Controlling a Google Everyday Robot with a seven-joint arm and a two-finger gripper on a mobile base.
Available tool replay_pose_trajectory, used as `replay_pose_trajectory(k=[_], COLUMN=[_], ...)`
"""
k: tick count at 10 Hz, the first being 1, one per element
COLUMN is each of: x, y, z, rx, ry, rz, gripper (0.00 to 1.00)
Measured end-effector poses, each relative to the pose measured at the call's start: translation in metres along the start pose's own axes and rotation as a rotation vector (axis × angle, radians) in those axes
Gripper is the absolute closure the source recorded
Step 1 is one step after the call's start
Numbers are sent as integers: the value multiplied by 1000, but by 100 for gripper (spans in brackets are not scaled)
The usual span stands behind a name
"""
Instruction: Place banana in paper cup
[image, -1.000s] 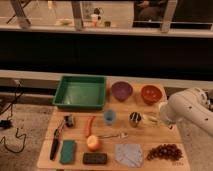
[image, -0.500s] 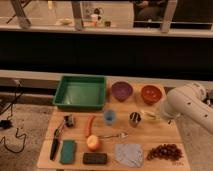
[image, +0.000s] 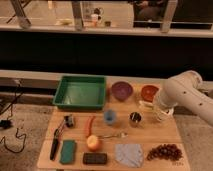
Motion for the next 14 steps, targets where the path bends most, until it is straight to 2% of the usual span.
replay_pose_trajectory(k=[5,10,14], x=[28,37,71], y=[-24,-41,-40], z=[-2,5,12], rx=[9,7,-5], ry=[44,78,109], rz=[27,41,93], gripper=[91,91,91])
